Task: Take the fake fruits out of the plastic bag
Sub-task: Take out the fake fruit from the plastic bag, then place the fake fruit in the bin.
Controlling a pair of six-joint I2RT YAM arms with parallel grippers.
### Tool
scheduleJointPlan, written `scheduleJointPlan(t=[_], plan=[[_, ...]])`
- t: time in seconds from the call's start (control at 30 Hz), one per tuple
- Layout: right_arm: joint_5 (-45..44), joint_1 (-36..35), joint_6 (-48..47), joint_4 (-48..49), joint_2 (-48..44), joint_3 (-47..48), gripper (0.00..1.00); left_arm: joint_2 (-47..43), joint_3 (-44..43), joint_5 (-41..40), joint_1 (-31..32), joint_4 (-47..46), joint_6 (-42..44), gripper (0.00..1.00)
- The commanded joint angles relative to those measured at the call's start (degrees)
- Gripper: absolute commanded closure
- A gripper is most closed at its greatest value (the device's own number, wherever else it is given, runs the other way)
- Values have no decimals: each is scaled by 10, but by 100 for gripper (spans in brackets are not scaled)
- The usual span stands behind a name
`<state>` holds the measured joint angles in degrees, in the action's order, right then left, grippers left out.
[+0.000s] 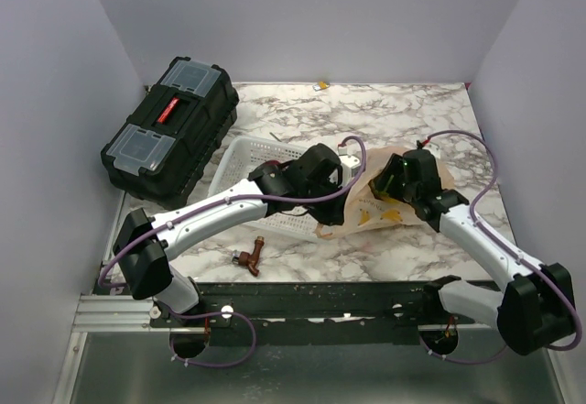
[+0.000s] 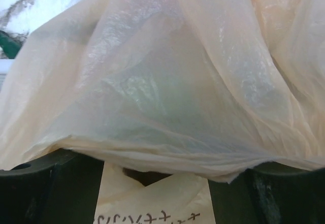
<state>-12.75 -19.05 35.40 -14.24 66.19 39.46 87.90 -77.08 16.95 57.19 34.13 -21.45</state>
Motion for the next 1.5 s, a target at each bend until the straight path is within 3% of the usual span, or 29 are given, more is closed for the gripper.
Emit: scheduleJointPlan(t=[0.0,0.33,0.47,0.63,1.03,1.27,1.37,1.47], plan=[[12,0,-13,-32,-39,7,53,-18,14,-27,4,4,15,98],[94,0,-11,-172,-107,65,78,-17,17,-30,4,3,20,98],[110,0,-7,-217,-136,106,82,-22,21,-24,4,-2,19,97],[121,0,-10,-237,-150,154,83,-52,33,-22,4,-15,30,61],[189,-3,-36,-226,-45,297,85,-184,16,-111,-4,-10,63,21],[147,-108,-26,-190,62,366,85,-262,-61,-269,-16,4,96,15],[103,-166,-22,-182,107,385,85,-325,-28,-355,-16,-56,138,14],[46,-235,-26,-194,165,419,85,-414,62,-417,-17,-157,187,14]])
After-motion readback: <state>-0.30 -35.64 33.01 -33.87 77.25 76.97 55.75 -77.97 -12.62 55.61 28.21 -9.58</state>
